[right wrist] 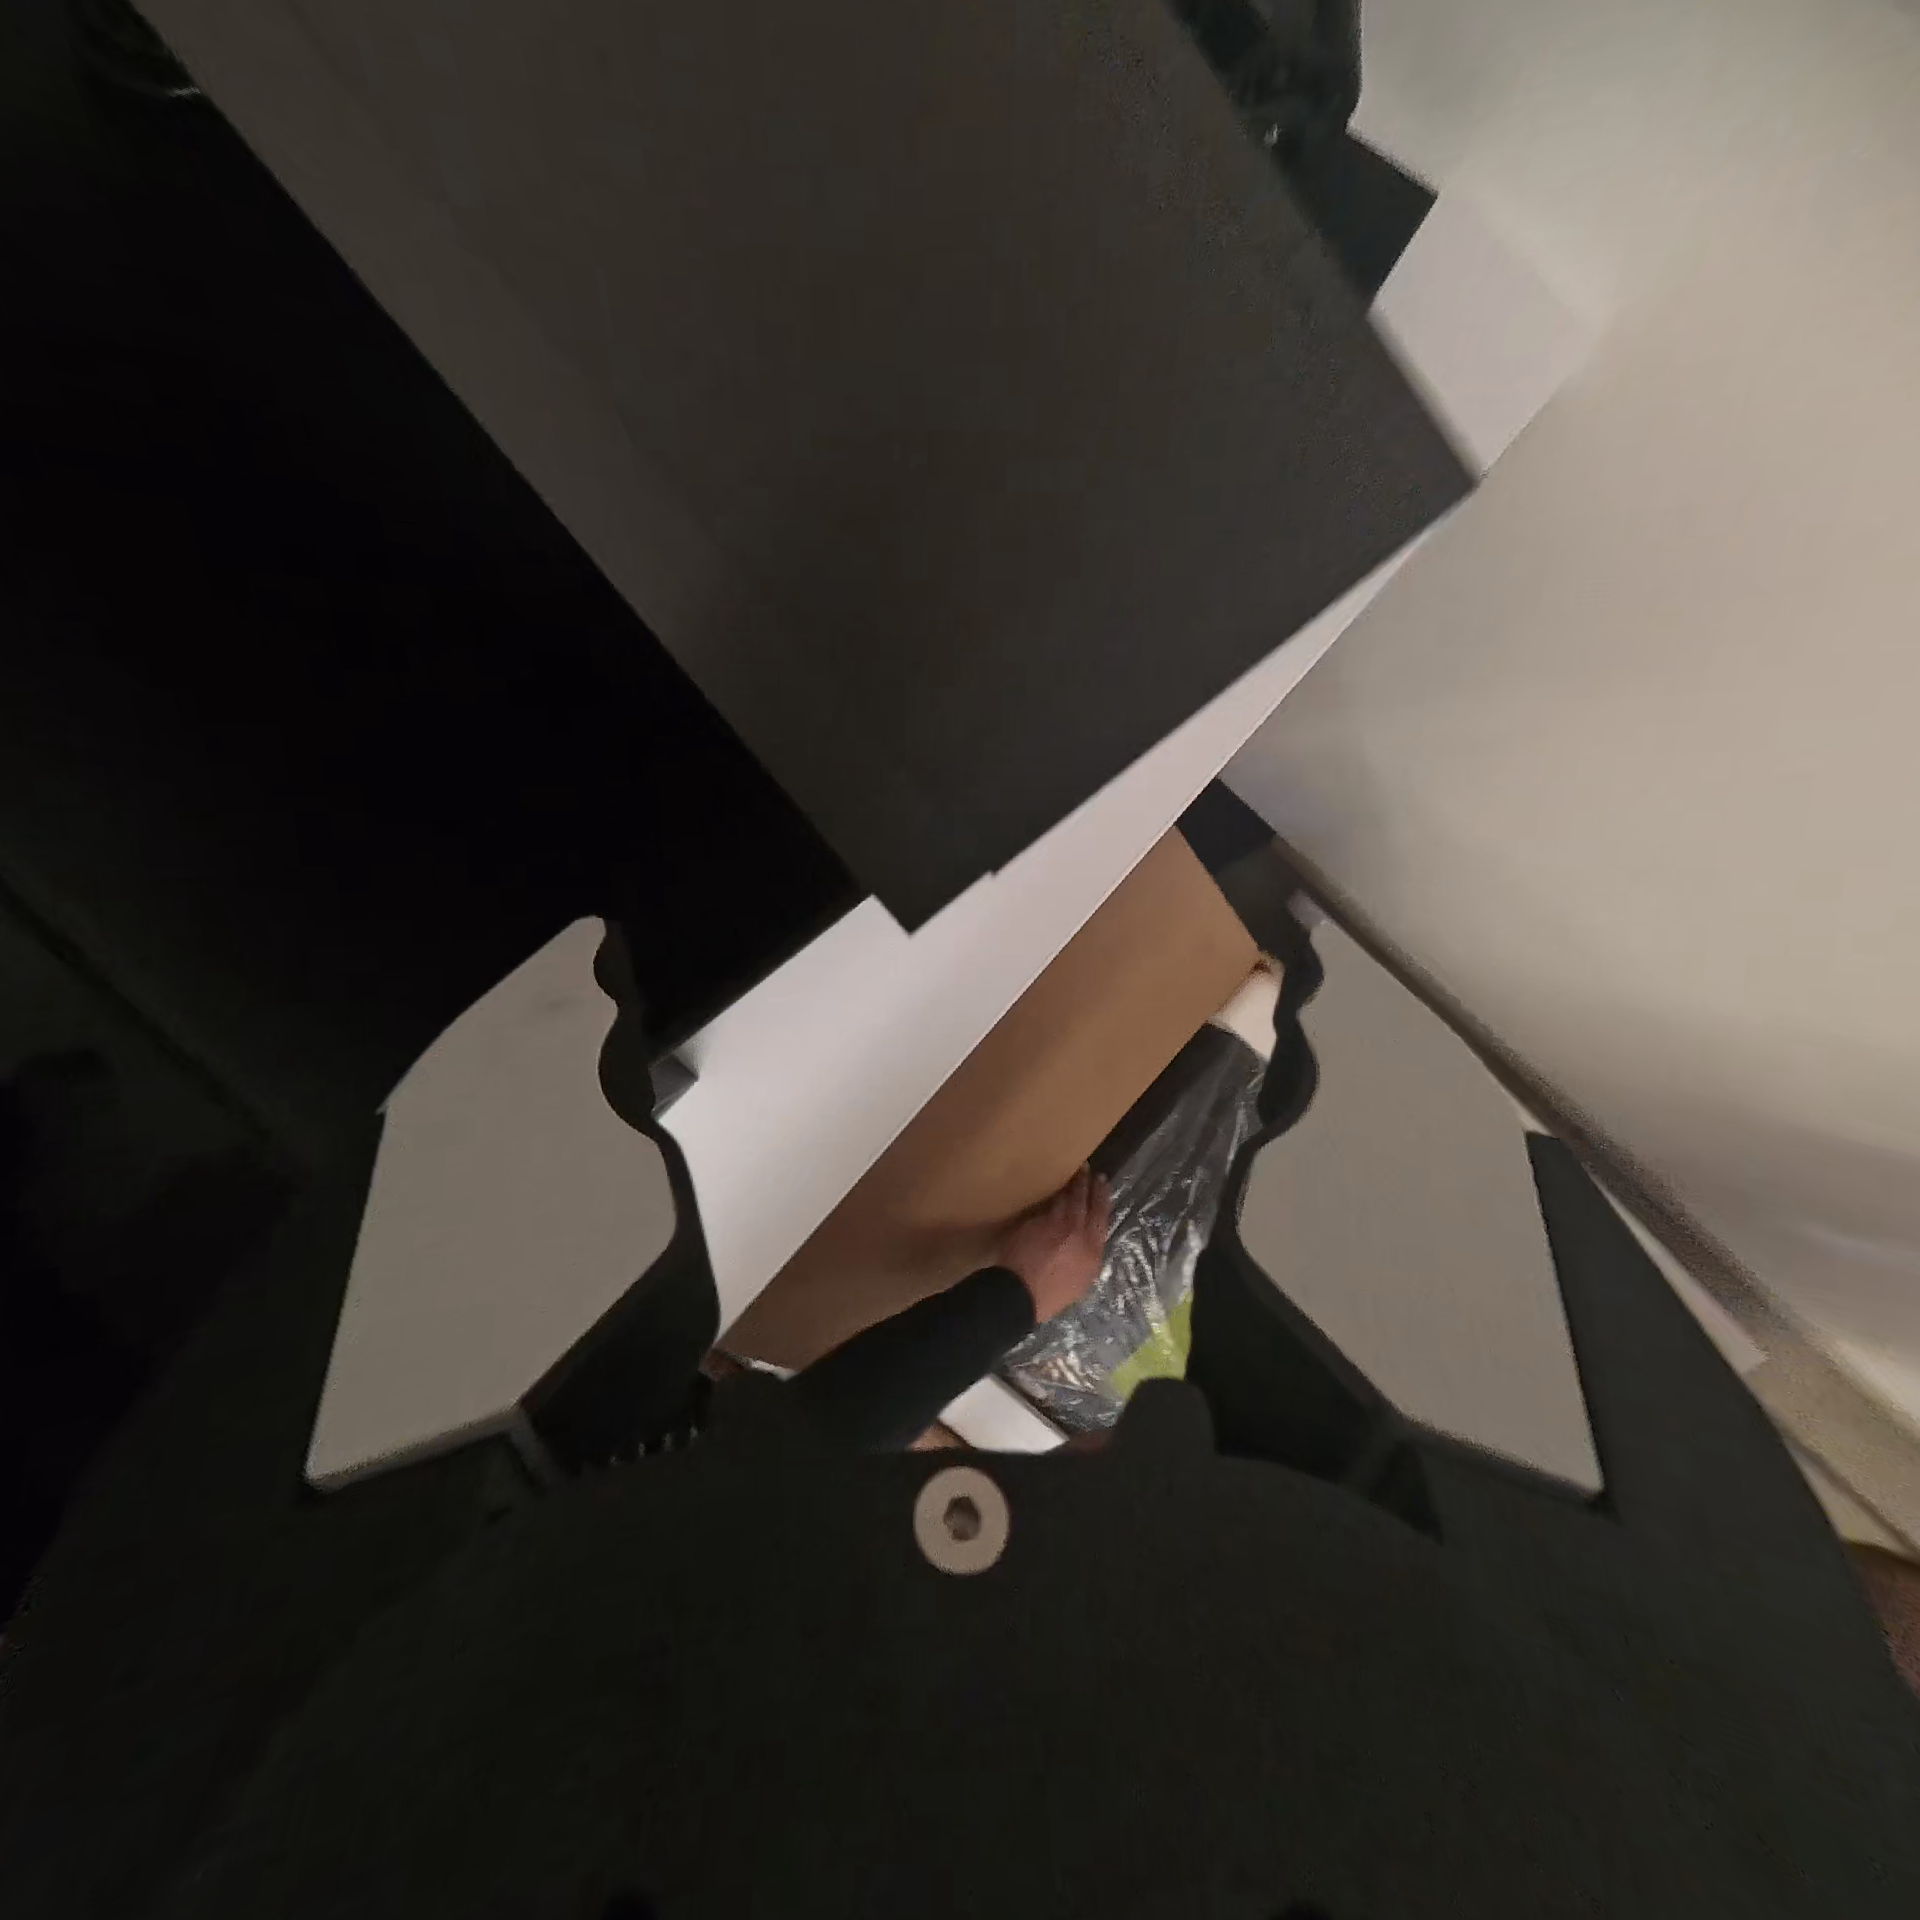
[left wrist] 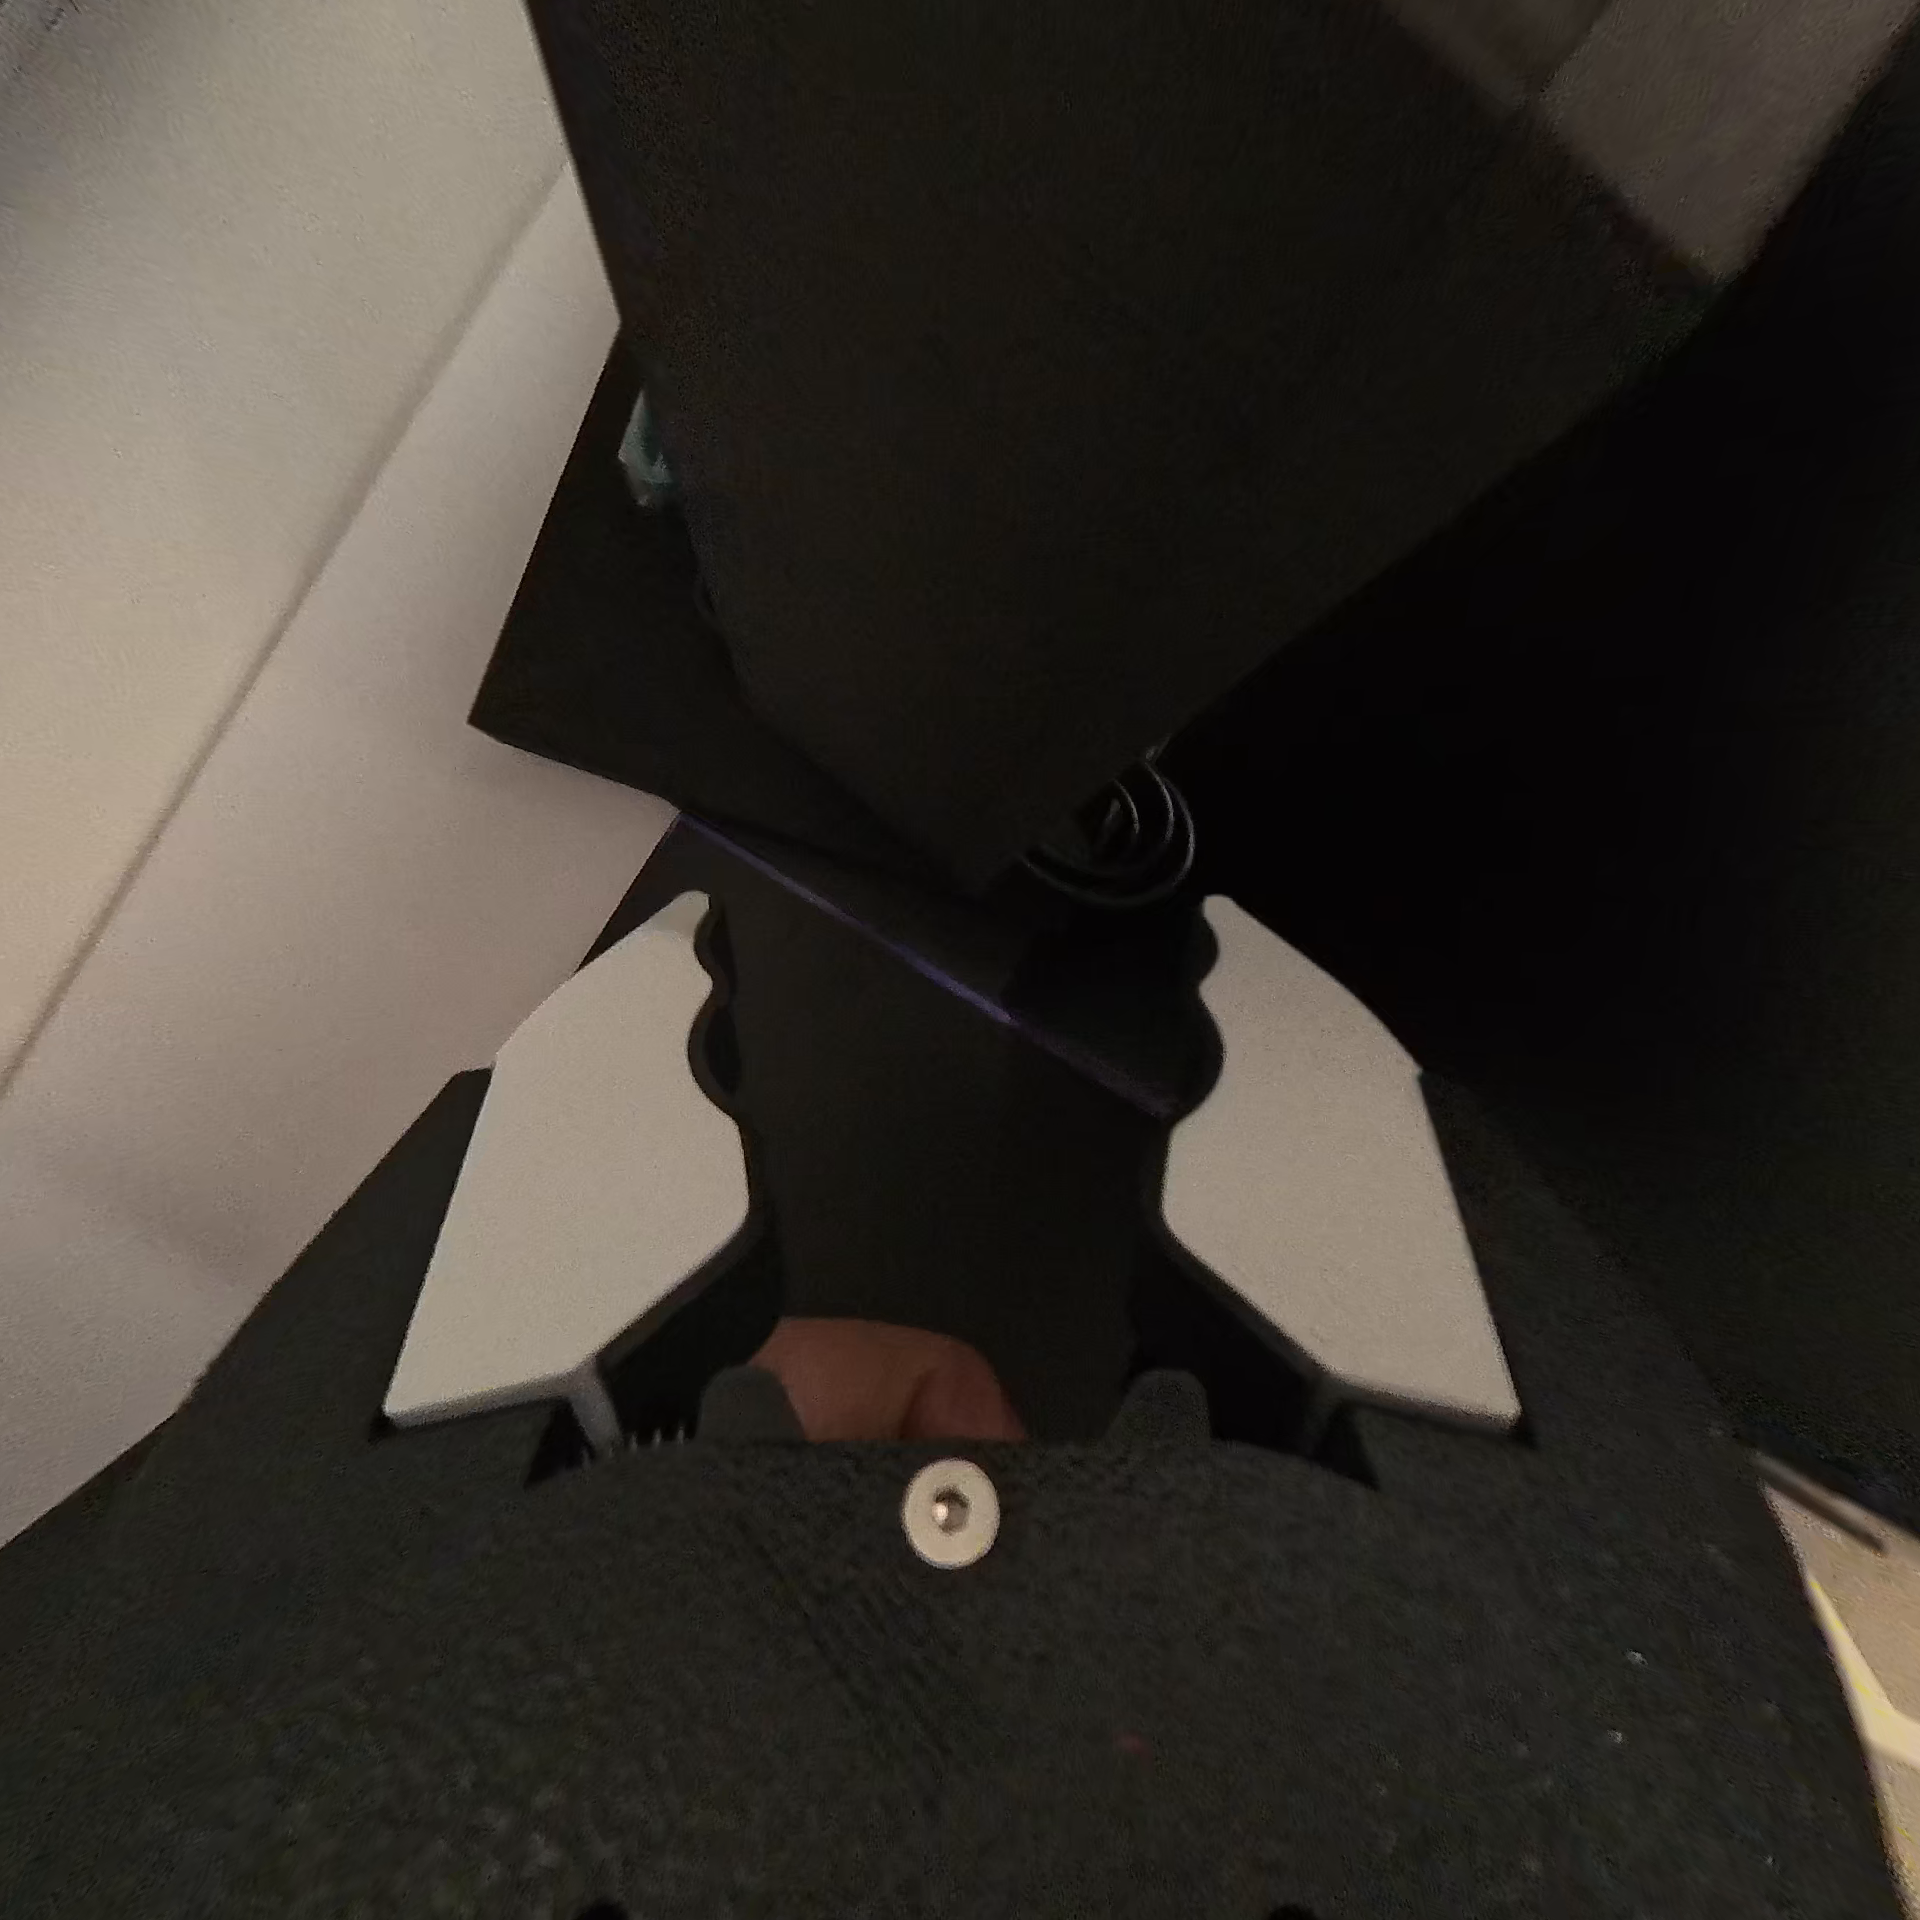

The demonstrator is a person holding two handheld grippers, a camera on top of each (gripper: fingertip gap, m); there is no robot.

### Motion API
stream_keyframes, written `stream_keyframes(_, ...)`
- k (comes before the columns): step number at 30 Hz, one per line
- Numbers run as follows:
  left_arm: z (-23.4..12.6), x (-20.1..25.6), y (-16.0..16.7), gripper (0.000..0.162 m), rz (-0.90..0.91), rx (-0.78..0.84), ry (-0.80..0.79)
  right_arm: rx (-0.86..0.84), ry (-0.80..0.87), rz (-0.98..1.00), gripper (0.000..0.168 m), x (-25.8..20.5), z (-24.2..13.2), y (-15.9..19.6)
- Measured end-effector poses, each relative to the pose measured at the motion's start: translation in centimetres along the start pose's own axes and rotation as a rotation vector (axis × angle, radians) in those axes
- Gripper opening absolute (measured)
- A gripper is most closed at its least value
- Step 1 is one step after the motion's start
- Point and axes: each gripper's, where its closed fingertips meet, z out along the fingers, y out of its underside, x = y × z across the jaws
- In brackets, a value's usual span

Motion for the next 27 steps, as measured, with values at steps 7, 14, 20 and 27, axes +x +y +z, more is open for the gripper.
stream_keyframes(7, 3.2, 0.6, -2.4, 0.066, -0.112, 0.163, 0.052, 0.25, -0.035, 0.13, 0.114, 0.1, 5.6, 0.7)
stream_keyframes(14, 0.2, 2.3, -3.2, 0.052, -0.732, 0.297, 0.553, 0.54, -0.383, 0.535, 0.091, -1.4, 2.1, -2.6)
stream_keyframes(20, 0.8, -3.1, -3.2, 0.011, -1.103, 0.402, 0.569, 0.614, -0.489, 0.754, 0.067, 2.7, 0.9, -2.4)
stream_keyframes(27, 3.8, -1.5, -2.2, 0.008, -1.103, 0.258, 0.54, 0.799, -0.49, 0.853, 0.038, 5.4, -1.9, -2.6)
